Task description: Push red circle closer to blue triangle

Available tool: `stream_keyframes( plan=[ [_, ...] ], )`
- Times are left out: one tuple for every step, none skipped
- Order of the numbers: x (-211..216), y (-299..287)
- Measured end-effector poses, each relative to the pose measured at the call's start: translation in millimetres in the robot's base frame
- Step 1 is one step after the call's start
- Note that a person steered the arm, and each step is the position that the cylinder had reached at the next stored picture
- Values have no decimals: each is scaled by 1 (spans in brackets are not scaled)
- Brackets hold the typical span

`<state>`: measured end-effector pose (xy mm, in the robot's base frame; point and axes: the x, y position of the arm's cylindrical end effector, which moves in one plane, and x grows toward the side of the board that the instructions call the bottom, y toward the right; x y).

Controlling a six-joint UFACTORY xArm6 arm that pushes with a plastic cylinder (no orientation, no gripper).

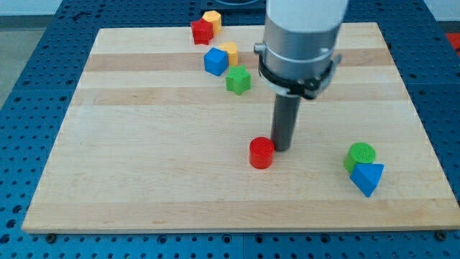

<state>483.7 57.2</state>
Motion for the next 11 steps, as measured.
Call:
stream_keyframes(
  plan=[
    [-13,-28],
    [-2,-67],
    [29,-85],
    [58,-82],
    [58,-67],
    [58,-88],
    [23,-107],
    [-12,-96],
    [1,-69],
    [20,-30],
    [36,4]
  ],
)
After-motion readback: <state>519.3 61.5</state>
